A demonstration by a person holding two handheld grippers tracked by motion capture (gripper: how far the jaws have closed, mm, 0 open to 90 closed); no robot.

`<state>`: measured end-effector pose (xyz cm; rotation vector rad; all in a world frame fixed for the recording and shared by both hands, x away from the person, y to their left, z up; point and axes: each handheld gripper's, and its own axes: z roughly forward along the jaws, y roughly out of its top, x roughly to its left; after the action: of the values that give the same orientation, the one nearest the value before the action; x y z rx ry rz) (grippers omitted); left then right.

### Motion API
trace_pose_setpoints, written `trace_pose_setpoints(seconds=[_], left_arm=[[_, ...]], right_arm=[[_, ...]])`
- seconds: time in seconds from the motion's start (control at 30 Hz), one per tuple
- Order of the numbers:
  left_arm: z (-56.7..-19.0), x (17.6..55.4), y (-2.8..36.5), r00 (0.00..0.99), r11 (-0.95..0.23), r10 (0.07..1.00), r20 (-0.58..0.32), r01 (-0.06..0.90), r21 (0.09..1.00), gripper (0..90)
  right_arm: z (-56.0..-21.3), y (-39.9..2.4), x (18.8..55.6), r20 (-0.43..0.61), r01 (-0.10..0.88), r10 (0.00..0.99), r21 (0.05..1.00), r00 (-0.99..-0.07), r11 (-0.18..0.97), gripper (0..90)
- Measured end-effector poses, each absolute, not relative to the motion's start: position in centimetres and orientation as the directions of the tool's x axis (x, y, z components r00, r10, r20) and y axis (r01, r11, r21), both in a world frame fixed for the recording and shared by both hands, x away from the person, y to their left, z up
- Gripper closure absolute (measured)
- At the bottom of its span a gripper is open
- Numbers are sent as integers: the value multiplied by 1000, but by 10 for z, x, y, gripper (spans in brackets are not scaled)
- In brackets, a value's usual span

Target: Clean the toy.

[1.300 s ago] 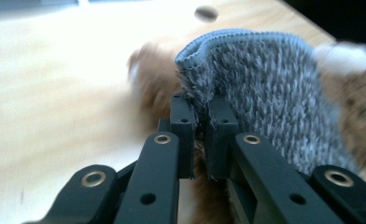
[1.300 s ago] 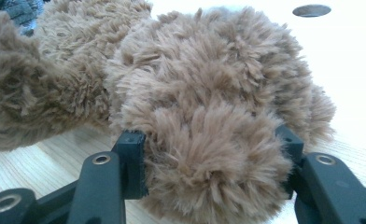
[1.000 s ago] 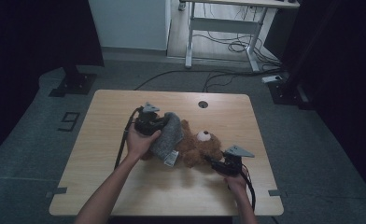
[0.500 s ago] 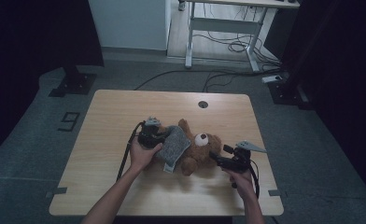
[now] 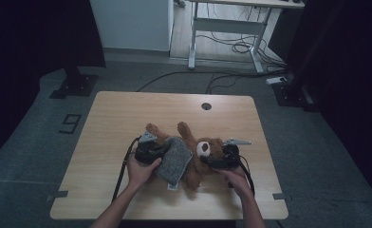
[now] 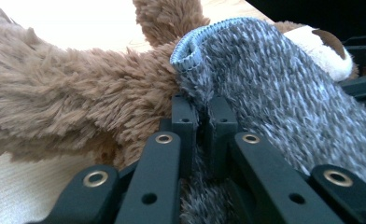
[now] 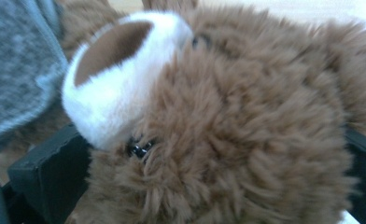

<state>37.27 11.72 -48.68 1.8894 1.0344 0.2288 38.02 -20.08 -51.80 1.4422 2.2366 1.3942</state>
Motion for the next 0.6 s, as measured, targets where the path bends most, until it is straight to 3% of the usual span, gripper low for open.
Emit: trace_pose_setpoints(seconds=[0.07, 0.17, 0.3, 0.43, 0.6], left_arm=[[-487, 369, 117, 629, -202, 734, -256, 562, 802, 839], [-487, 364, 117, 626, -190, 731, -271, 568, 801, 839], [-477, 361, 115, 639, -199, 725, -257, 552, 810, 839], [-458, 367, 96, 669, -211, 698, -256, 533, 819, 838], [-442, 371, 38, 734, -257, 639, -231, 487, 835, 835]], right_arm=[[-521, -199, 379, 303, 641, 787, 753, -537, 147, 24], [-522, -198, 372, 261, 602, 785, 780, -562, 172, 166], [-522, -195, 361, 172, 532, 786, 816, -594, 224, 273], [-525, -192, 352, 123, 484, 792, 843, -598, 234, 304], [-528, -191, 344, 85, 445, 796, 862, -600, 243, 303]])
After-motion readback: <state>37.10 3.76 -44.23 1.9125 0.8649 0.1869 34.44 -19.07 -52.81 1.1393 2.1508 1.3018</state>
